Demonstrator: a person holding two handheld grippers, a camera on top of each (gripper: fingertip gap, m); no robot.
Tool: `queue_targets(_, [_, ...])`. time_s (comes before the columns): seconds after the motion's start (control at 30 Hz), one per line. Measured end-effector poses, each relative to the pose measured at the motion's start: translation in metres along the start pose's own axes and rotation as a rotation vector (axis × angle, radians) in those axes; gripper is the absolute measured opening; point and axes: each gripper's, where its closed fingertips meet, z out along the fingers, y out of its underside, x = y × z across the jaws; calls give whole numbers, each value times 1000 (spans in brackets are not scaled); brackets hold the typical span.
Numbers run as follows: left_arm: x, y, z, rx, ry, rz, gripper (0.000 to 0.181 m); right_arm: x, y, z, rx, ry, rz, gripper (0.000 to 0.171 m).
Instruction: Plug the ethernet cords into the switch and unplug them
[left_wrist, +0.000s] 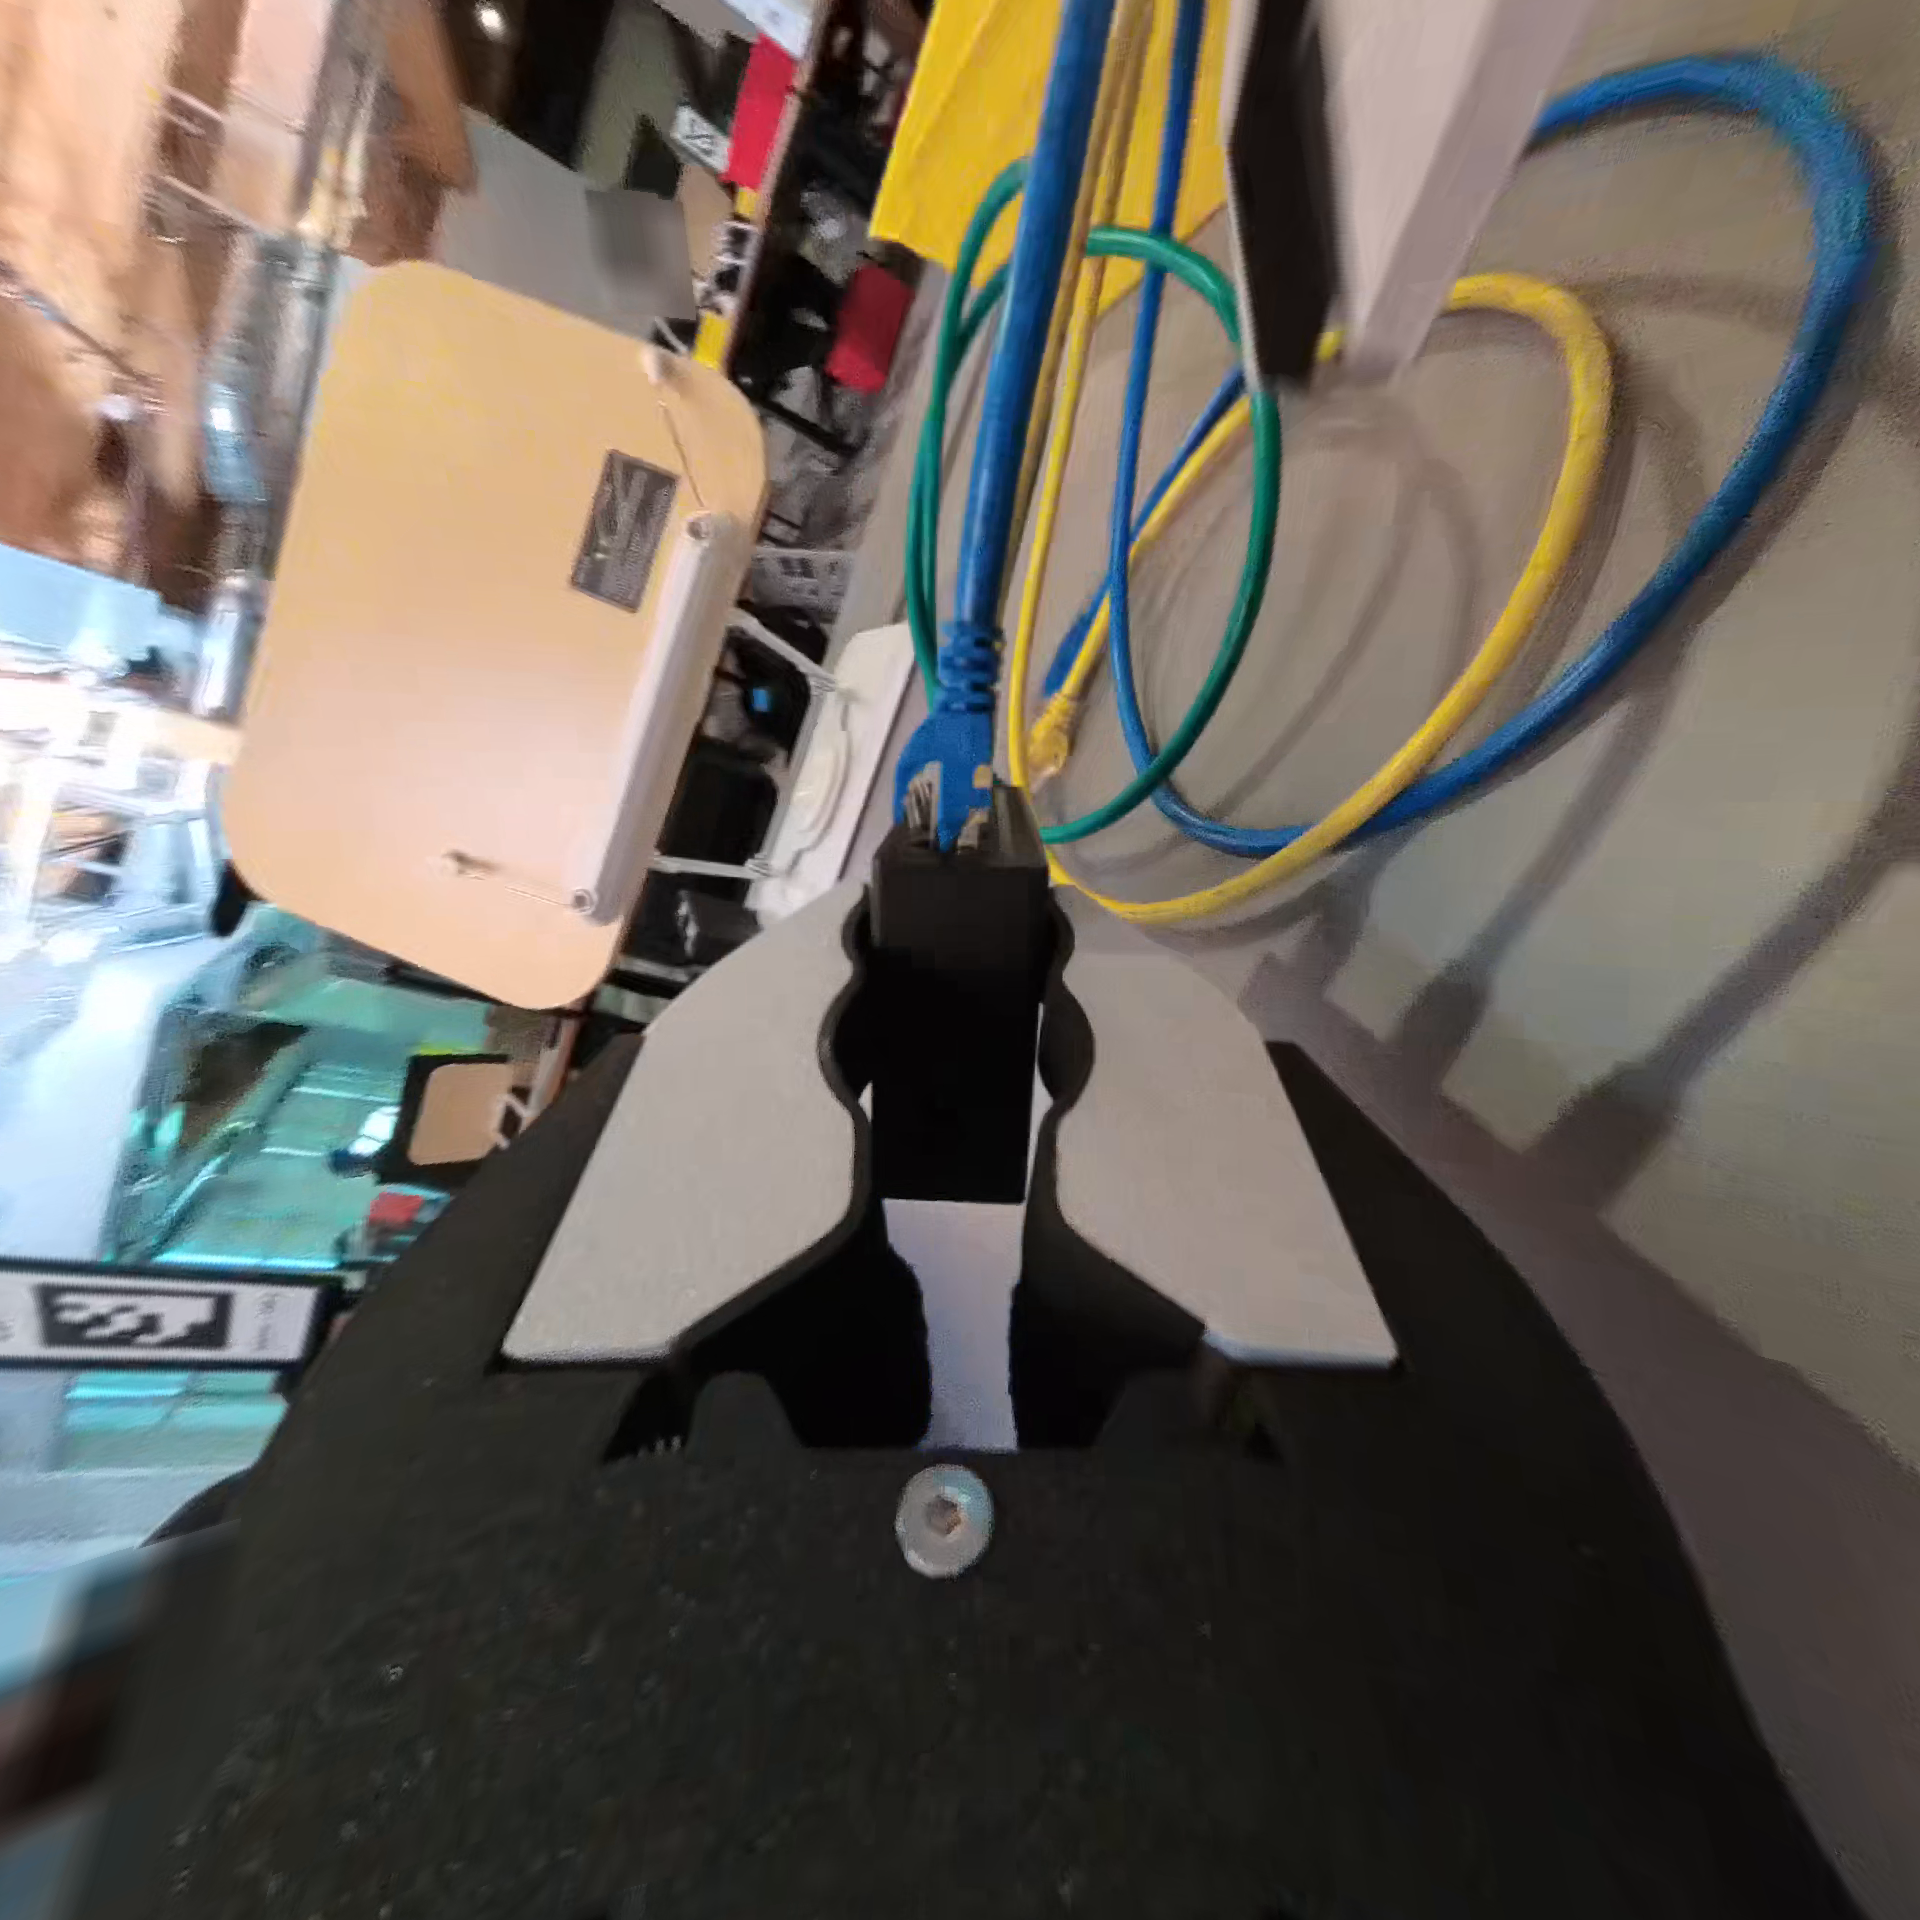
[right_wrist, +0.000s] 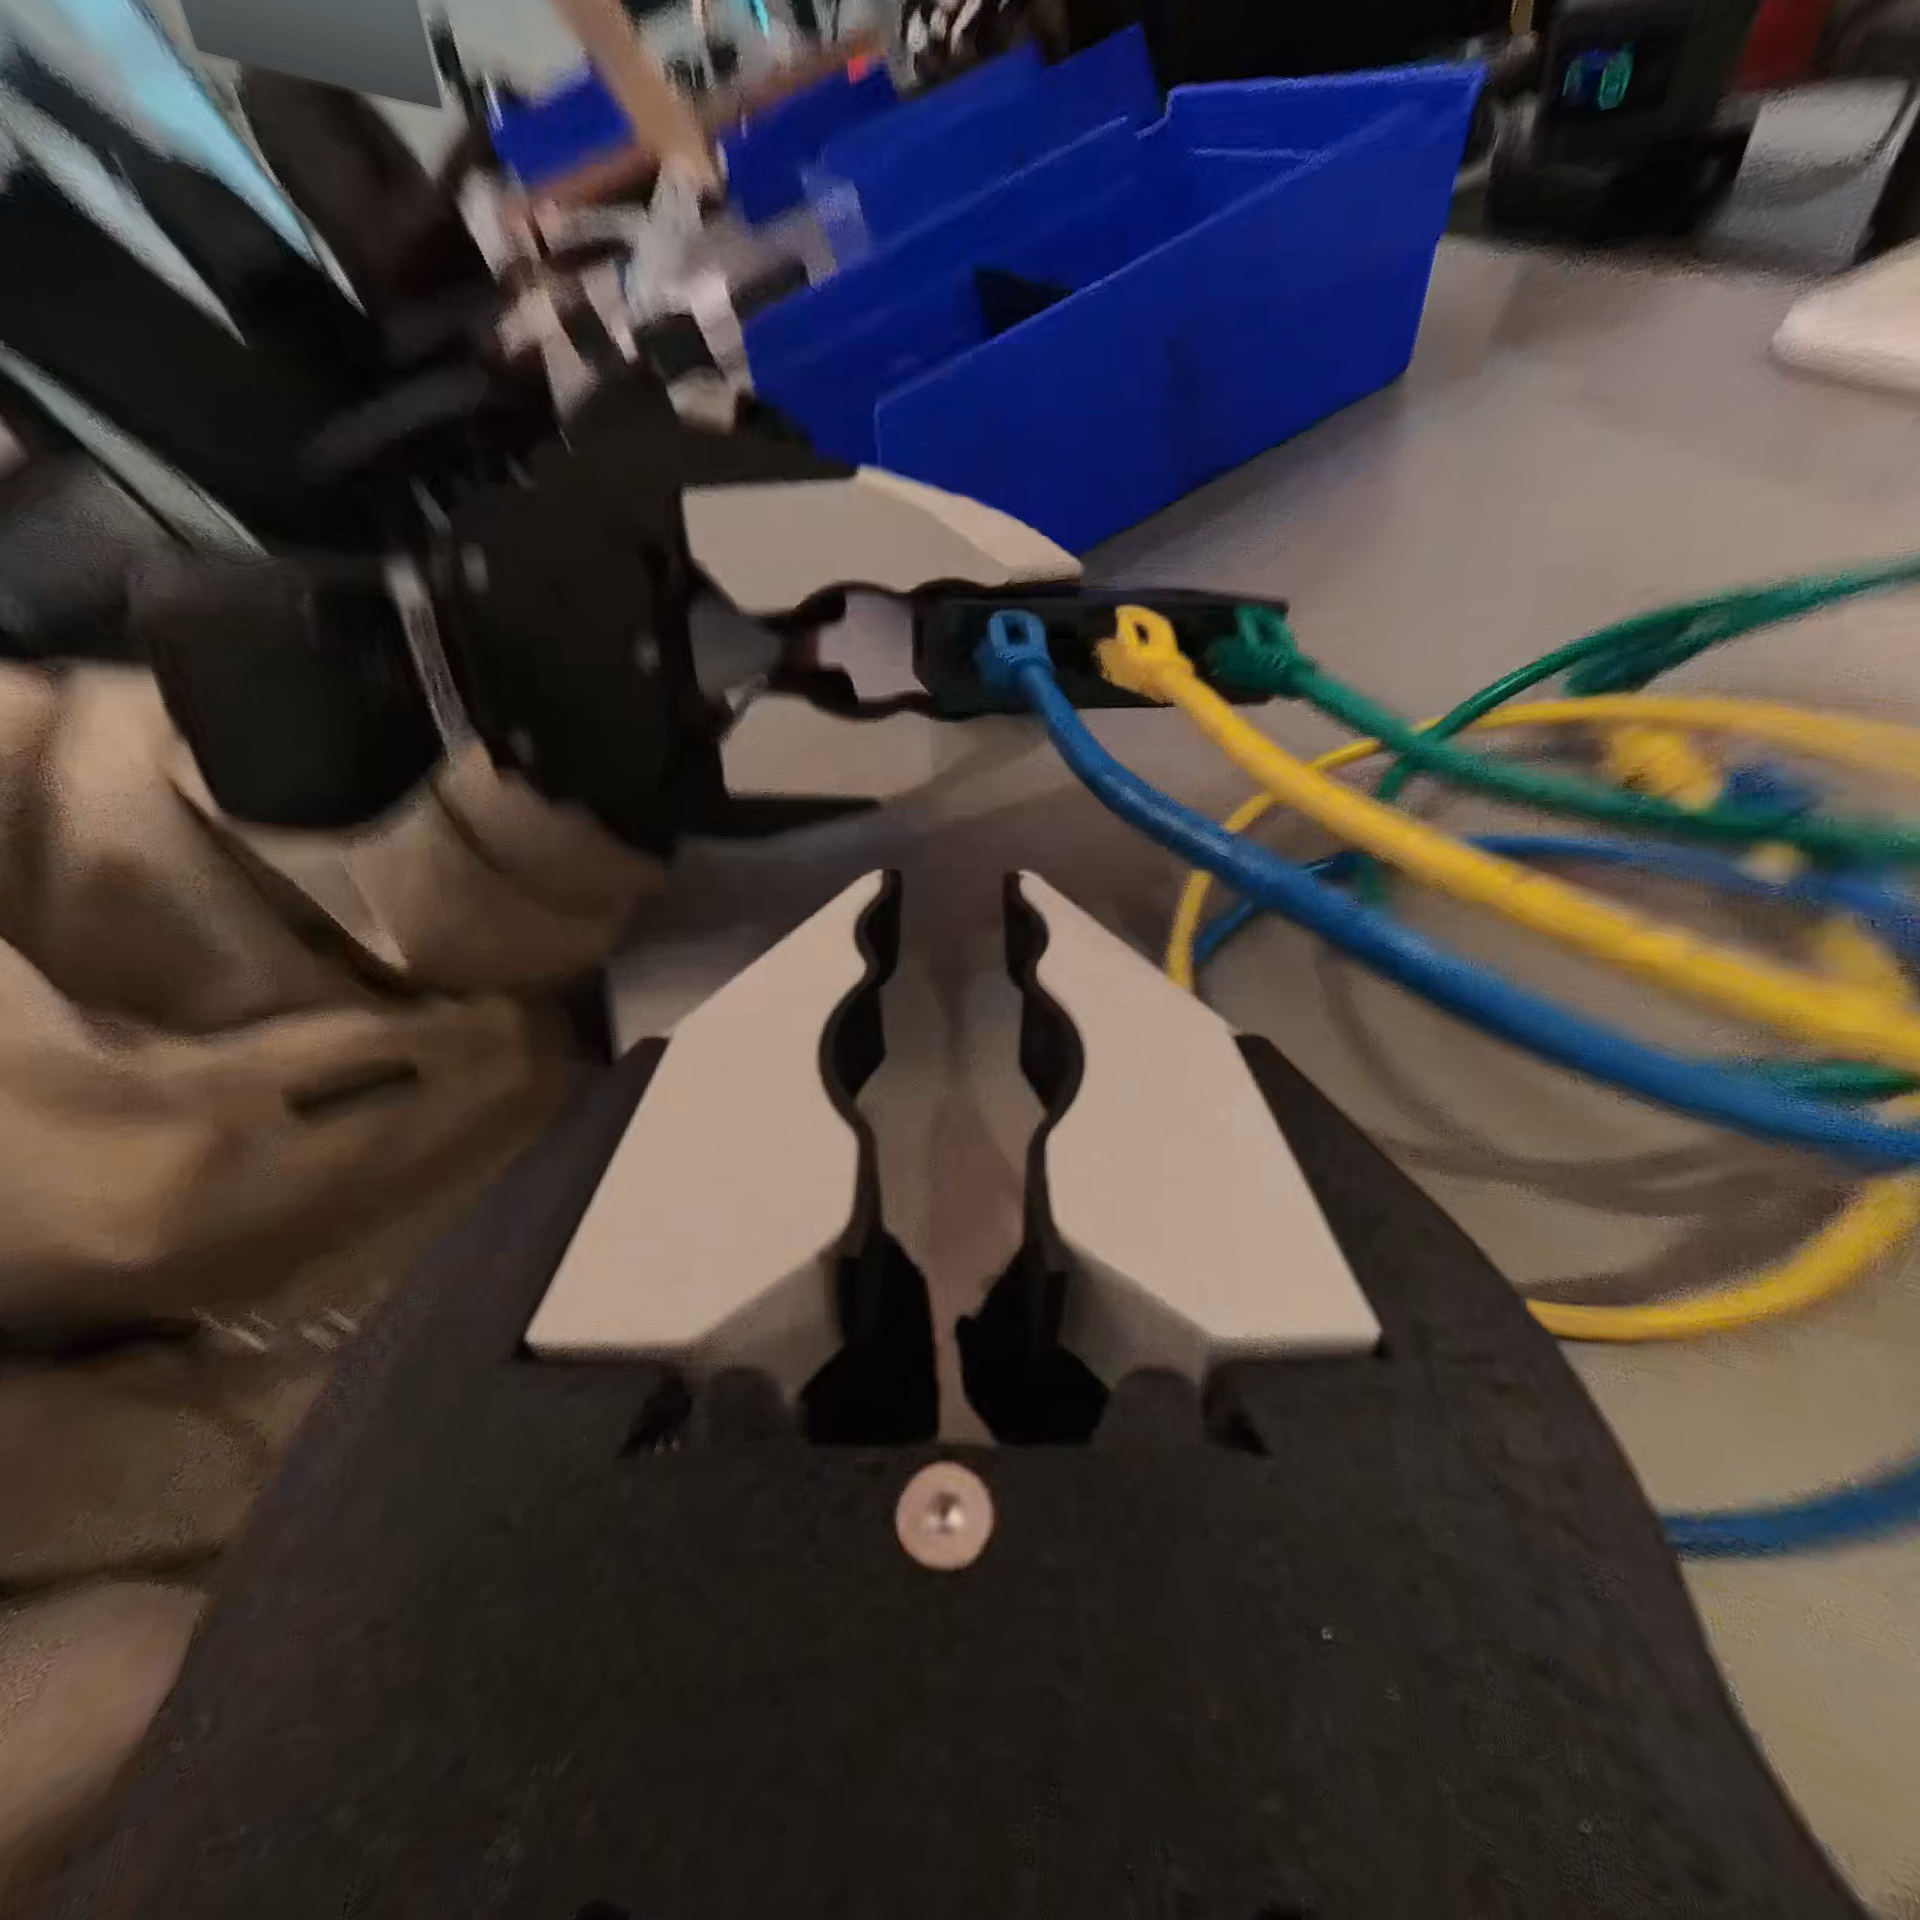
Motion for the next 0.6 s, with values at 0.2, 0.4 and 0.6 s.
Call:
queue_targets(0.2, [0, 2, -13, 3, 177, 11, 28, -17, -41, -5, -162, 229, -824, 27])
queue_targets(0.4, [-6, -6, -26, 17, 152, 116, 28, -22, -43, 38, -347, 111, -1194, 27])
queue_targets(0.6, [-7, -5, -30, 17, 160, 113, 28, -18, -36, 51, -384, 113, -1307, 23])
